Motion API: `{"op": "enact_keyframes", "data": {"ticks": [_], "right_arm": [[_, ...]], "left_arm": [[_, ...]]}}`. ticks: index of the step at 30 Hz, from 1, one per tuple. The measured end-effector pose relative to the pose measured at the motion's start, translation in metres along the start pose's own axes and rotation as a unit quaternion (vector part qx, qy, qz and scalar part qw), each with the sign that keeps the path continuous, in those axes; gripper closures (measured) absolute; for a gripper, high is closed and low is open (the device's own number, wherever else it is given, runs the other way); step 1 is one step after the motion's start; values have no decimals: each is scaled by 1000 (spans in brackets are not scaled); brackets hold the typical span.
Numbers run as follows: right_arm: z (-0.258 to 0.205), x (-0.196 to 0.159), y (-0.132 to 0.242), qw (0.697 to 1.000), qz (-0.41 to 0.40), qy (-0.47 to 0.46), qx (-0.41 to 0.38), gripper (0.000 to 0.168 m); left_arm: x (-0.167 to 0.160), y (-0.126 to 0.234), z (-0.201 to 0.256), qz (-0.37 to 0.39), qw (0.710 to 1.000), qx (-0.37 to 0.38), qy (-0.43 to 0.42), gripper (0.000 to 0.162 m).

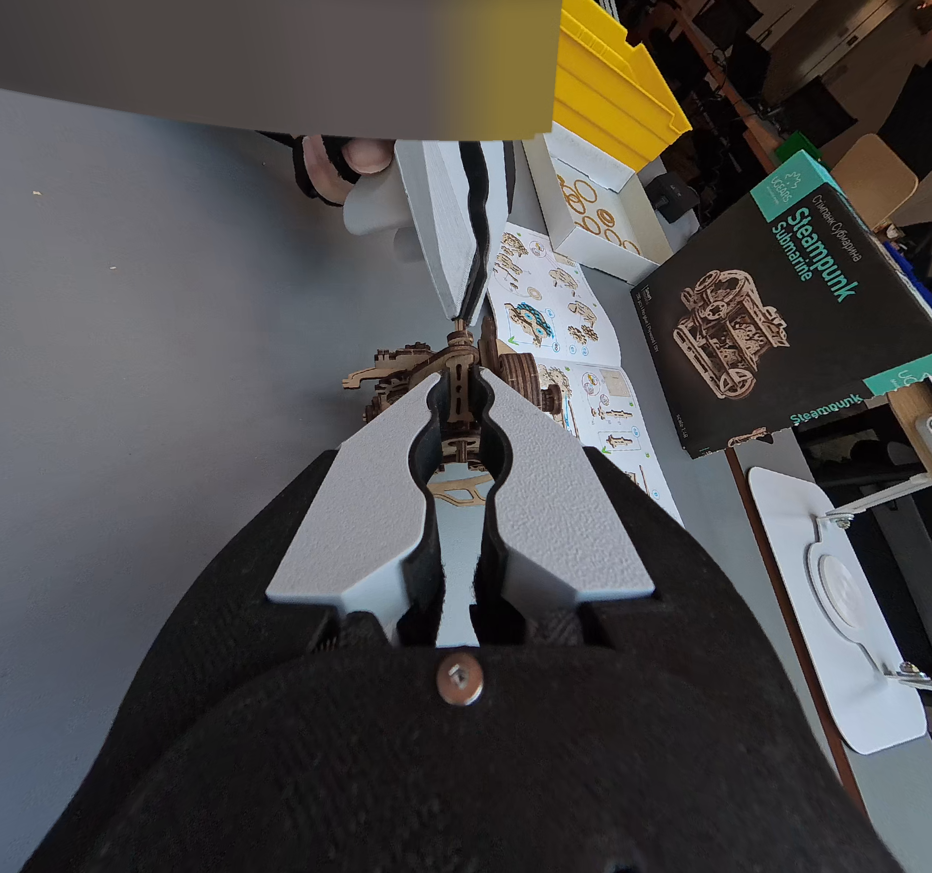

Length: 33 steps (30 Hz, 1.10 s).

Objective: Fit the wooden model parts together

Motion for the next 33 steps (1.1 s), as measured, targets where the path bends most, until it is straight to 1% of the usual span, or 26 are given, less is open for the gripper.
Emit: {"op": "enact_keyframes", "data": {"ticks": [5,12,14,17,19,23,27,30,33], "right_arm": [[0,0,0,1000,1,-4,2,162],[-1,-1,-1,1000,-5,-5,2,162],[-2,-2,-3,1000,-11,-6,5,162],[-5,-1,-3,1000,-7,-4,9,162],[-5,-3,-3,1000,-11,-2,9,162],[-7,-4,-4,1000,-15,-1,11,162],[-12,-9,-5,999,-38,7,27,163],[-13,-8,-5,999,-39,11,23,164],[-13,-8,-4,999,-45,9,27,164]], "left_arm": [[0,1,-1,5,1000,-7,10,155],[-1,0,-1,8,1000,-21,17,158],[-1,-1,0,7,999,-28,22,154],[-5,-3,-2,-9,1000,-18,13,156],[-6,-4,-2,-11,1000,-11,6,161],[-8,-4,-4,-16,1000,-14,10,161],[-16,-7,-6,-35,999,-17,26,161],[-17,-7,-7,-24,998,-32,51,161],[-19,-9,-8,-24,998,-31,54,162]]}}
Point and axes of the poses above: each gripper's, where its closed fingertips meet, y back along the fingers, x out of its top, z = x × y across the jaws, the point moved 4 cm from there along y, back along the fingers, and after that the axes turned 15 degrees about -x, right-handed, at the moved point
